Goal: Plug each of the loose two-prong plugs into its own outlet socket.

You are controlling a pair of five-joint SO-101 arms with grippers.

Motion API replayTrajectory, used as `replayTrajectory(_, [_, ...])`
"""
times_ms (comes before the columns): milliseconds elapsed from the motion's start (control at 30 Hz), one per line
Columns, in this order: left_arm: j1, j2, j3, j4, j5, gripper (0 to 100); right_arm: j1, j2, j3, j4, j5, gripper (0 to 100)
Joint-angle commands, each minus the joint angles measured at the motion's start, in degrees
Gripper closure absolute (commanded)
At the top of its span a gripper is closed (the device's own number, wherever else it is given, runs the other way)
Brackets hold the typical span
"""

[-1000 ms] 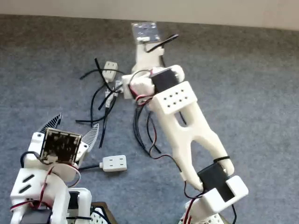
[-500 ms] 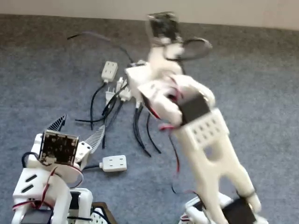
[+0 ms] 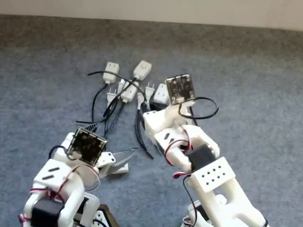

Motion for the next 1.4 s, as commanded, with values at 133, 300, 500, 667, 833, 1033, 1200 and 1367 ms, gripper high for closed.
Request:
replayTrajectory(133, [1.1, 0.2, 8.0, -8.7, 0.4, 59, -10.2, -2.1, -0.7, 5.4, 0.4, 99.3])
replayTrajectory(300, [1.1, 0.2, 8.2, -9.1, 0.4, 59, -13.1, -2.1, -2.6, 7.5, 0.4, 99.3])
replayTrajectory(500, [1.1, 0.3, 11.0, -11.5, 0.4, 59, -13.5, -2.7, -3.0, 8.5, 0.4, 99.3])
replayTrajectory(667, [1.1, 0.3, 14.6, -14.9, 0.2, 59, -12.9, -6.3, -11.3, 19.2, 1.9, 99.3])
replayTrajectory(833, [1.0, 0.3, 14.6, -14.8, 0.2, 59, -9.5, -9.0, -16.9, 28.3, 4.2, 99.3])
replayTrajectory(1033, [0.9, 0.3, 14.5, -14.6, 0.2, 59, -9.0, -9.0, -14.4, 29.1, 6.1, 99.3])
replayTrajectory(1200, [-0.3, 0.3, 14.5, -14.8, 0.2, 59, -9.1, -9.0, -13.9, 29.1, 6.1, 99.3])
replayTrajectory(1367, [2.9, 0.2, 12.1, -11.7, 0.5, 59, -8.9, -8.5, -12.4, 25.2, 5.8, 99.3])
